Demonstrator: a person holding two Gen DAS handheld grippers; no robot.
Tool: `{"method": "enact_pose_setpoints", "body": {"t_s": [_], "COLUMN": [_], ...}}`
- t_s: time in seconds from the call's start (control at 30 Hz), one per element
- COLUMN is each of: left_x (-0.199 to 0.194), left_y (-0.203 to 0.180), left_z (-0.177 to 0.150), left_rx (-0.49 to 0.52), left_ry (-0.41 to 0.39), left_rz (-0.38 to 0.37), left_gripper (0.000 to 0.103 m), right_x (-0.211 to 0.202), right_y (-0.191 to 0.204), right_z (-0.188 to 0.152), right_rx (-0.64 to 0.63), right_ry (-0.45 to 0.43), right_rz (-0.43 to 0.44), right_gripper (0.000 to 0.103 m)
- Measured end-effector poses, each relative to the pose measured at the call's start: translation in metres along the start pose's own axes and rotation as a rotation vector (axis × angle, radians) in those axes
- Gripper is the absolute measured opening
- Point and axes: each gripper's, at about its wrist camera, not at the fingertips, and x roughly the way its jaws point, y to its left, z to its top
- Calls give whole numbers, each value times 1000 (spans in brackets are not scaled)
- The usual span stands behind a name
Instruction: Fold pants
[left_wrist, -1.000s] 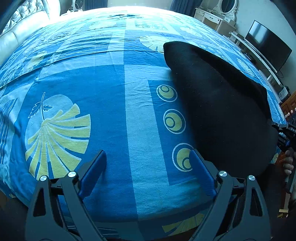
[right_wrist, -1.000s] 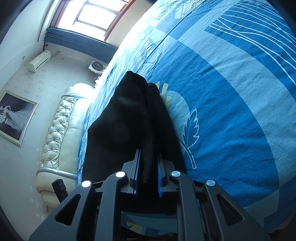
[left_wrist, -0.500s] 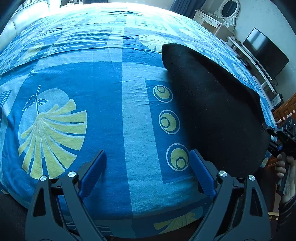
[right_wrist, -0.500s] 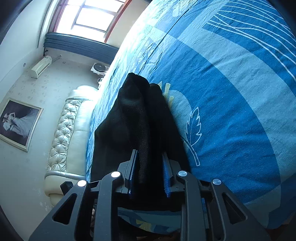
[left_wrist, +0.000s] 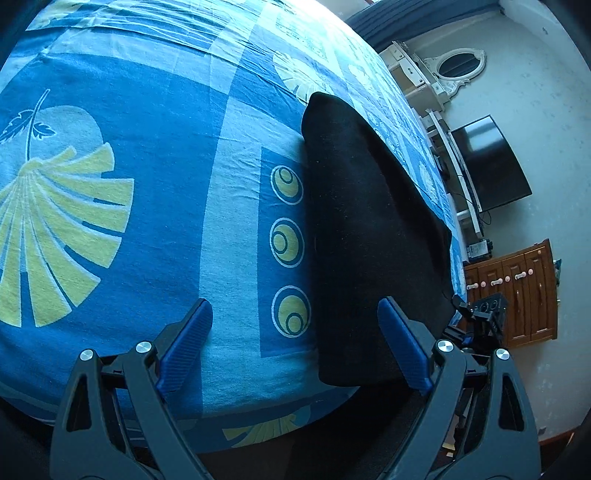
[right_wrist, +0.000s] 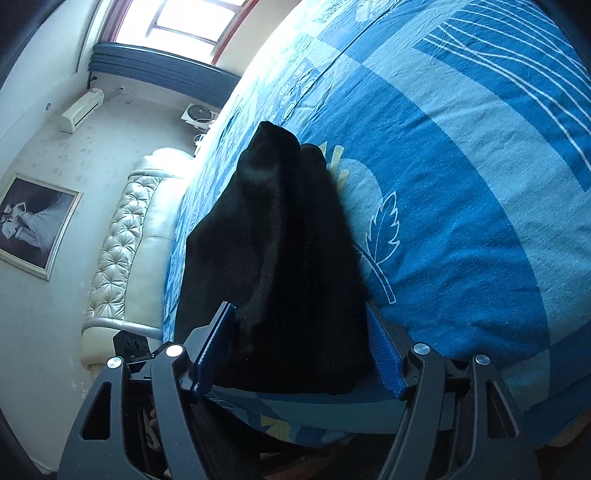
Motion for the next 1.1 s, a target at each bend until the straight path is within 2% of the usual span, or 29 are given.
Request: {"method": "enact_pose_setpoints", "body": {"t_s": [0.13, 0.3, 0.4, 0.43, 0.5, 0.53, 0.6, 0.77, 1.1], "left_x": [14, 30, 42, 46, 53, 56, 56, 50, 22], "left_y": [-4, -22, -31, -32, -34, -35, -37, -48, -32], "left_z": [-5, -10, -12, -12, -10, -9, -8, -9, -8], "left_rx": [2, 55, 73, 77, 76, 70, 56, 111, 158], "left_ry": [48, 74, 95, 96, 109, 121, 127, 121, 76], "left_rz": [-77, -95, -118, -116, -114, -124, -112, -68, 6], "left_gripper": [91, 91, 91, 89, 67, 60, 52, 43, 41], "right_x": [1, 3, 5, 6, 5, 5, 7, 10, 27], "right_y": [-1, 2, 7, 8, 6, 5, 7, 13, 35], "right_z": [-3, -8, -6, -7, -6, -5, -6, -6, -9], "right_rx": [-9, -55, -73, -76, -72, -66, -64, -74, -105], "right_ry": [1, 14, 16, 15, 10, 7, 1, -9, 11], "right_rz": [14, 12, -11, -22, -29, -29, -35, -53, -61], "right_gripper": [73, 73, 68, 62, 58, 56, 54, 50, 49]}}
